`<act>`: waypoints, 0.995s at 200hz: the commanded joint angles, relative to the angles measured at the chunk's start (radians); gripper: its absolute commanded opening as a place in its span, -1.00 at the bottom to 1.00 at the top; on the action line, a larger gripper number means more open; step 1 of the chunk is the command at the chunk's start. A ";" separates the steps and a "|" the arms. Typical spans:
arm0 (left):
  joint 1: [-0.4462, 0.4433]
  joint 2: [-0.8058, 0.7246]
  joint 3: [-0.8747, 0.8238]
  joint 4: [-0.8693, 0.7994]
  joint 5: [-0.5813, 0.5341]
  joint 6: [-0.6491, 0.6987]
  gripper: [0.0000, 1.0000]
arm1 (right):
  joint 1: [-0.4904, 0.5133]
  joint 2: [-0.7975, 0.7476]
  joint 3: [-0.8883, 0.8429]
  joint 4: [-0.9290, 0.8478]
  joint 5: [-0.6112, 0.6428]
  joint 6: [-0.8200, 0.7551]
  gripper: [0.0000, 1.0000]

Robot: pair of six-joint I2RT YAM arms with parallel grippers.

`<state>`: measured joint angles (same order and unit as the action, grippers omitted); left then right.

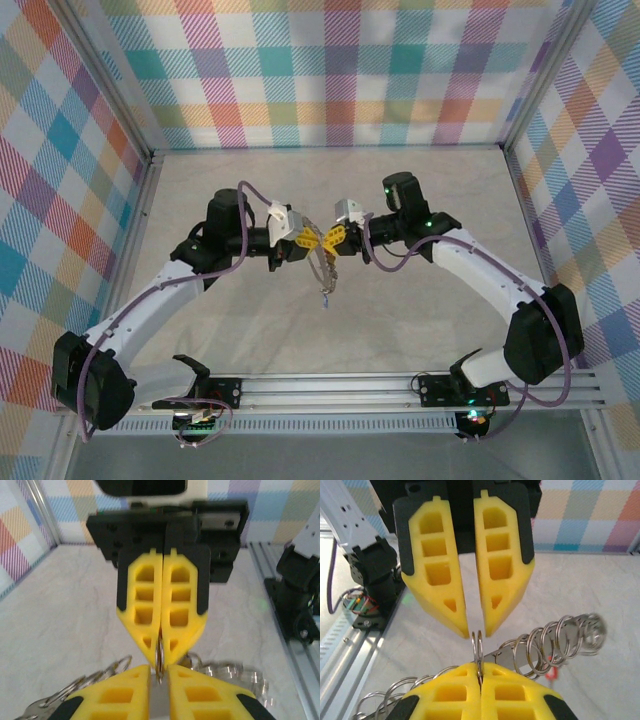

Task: Put the keys on the keyring

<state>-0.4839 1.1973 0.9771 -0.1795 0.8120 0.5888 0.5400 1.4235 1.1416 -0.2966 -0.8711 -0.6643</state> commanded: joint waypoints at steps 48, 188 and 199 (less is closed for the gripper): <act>-0.014 0.100 0.164 -0.291 0.013 0.144 -0.57 | 0.076 0.012 0.125 -0.233 0.198 -0.169 -1.00; -0.045 0.116 0.141 -0.265 0.019 0.121 -0.49 | 0.098 -0.004 0.081 -0.117 0.273 -0.046 -1.00; -0.045 0.116 0.134 -0.243 0.004 0.106 -0.50 | 0.098 -0.008 0.077 -0.099 0.251 -0.035 -1.00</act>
<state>-0.5110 1.3209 1.1175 -0.4442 0.8093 0.7185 0.6353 1.4319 1.2274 -0.4847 -0.5587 -0.7330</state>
